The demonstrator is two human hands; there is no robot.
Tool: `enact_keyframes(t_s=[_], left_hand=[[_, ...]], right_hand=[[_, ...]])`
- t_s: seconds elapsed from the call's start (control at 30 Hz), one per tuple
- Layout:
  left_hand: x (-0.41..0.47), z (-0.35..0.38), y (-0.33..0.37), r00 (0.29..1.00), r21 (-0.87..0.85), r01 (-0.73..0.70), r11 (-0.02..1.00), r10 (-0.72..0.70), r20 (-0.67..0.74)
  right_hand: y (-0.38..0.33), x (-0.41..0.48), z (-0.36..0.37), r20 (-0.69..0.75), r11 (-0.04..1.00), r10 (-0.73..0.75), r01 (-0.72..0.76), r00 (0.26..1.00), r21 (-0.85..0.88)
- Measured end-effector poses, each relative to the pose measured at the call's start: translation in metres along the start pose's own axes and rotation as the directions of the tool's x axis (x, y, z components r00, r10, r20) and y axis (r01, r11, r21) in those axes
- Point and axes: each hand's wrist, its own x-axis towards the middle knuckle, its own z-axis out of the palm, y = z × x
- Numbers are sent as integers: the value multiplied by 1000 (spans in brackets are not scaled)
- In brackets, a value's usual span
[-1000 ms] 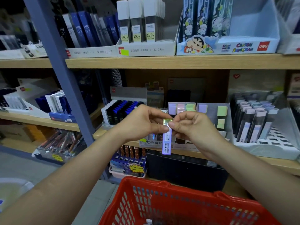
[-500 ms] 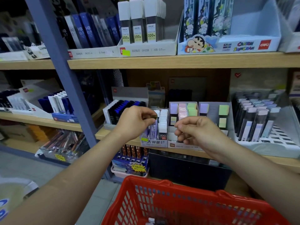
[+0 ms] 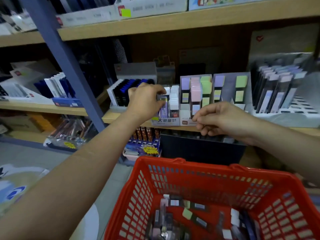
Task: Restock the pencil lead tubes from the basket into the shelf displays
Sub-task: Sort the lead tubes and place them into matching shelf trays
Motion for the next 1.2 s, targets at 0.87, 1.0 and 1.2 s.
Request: enact_keyframes(t_s=[0.87, 1.0, 1.2], left_hand=[[-294, 111, 21, 69, 169, 111, 979, -178, 982], [-320, 120, 21, 89, 124, 190, 974, -143, 986], [-331, 129, 14, 261, 161, 271, 949, -233, 937]], right_hand=[[232, -71, 172, 368, 635, 760, -734, 536, -241], [231, -80, 198, 466, 610, 739, -776, 486, -159], [241, -89, 223, 487, 578, 713, -816, 504, -2]])
